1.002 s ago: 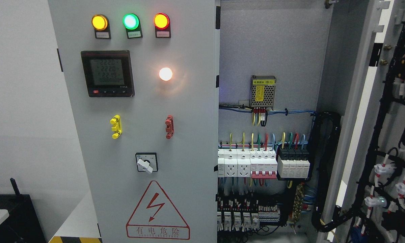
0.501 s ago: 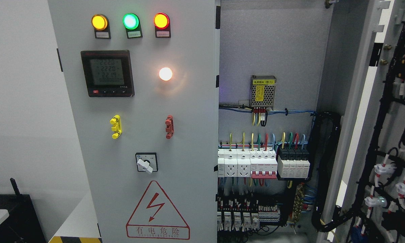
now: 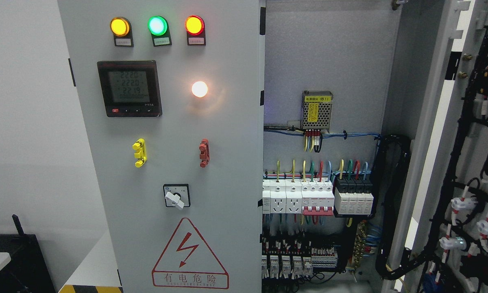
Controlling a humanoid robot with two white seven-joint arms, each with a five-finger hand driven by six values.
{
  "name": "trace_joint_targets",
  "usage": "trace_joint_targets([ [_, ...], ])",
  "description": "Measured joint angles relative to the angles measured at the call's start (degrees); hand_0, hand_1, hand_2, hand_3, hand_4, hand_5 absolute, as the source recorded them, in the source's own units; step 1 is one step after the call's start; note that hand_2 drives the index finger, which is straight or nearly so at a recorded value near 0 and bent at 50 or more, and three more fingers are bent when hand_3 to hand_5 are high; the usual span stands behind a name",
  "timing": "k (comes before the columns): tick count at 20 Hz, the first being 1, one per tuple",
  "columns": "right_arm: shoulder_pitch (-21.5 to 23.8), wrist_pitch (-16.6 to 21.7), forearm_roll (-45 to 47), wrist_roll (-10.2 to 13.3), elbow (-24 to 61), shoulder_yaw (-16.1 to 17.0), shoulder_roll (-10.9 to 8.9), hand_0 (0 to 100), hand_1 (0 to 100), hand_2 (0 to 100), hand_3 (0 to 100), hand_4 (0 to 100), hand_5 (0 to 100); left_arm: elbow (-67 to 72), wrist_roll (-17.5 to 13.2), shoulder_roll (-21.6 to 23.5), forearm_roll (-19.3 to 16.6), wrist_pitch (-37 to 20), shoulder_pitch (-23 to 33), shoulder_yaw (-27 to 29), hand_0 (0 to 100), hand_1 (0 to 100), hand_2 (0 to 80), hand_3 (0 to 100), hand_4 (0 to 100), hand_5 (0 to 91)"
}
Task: Open door with both hands
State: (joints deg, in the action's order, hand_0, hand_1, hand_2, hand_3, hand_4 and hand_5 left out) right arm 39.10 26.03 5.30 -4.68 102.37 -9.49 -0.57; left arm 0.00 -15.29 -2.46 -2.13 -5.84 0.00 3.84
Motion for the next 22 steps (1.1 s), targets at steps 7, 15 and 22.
trace_joint_targets([
  [7, -4.38, 3.77, 0.05, 0.01, 2.04, 0.55, 0.25, 38, 0, 0, 0, 0, 0, 0.00, 0.00, 0.00, 0.01, 0.10, 0.00, 0.00, 0, 0, 0.0, 0, 0, 0.0],
  [15, -11.85, 2.93, -0.06, 0.02, 3.05, 0.85, 0.42, 38, 0, 0, 0, 0, 0, 0.00, 0.00, -0.01, 0.02, 0.11, 0.00, -0.02, 0, 0, 0.0, 0, 0, 0.0],
  [22, -18.08, -1.35, -0.15, 0.08, 2.76, 0.66, 0.48, 38, 0, 0, 0, 0, 0, 0.00, 0.00, -0.01, 0.01, 0.12, 0.00, -0.02, 0, 0, 0.0, 0, 0, 0.0],
])
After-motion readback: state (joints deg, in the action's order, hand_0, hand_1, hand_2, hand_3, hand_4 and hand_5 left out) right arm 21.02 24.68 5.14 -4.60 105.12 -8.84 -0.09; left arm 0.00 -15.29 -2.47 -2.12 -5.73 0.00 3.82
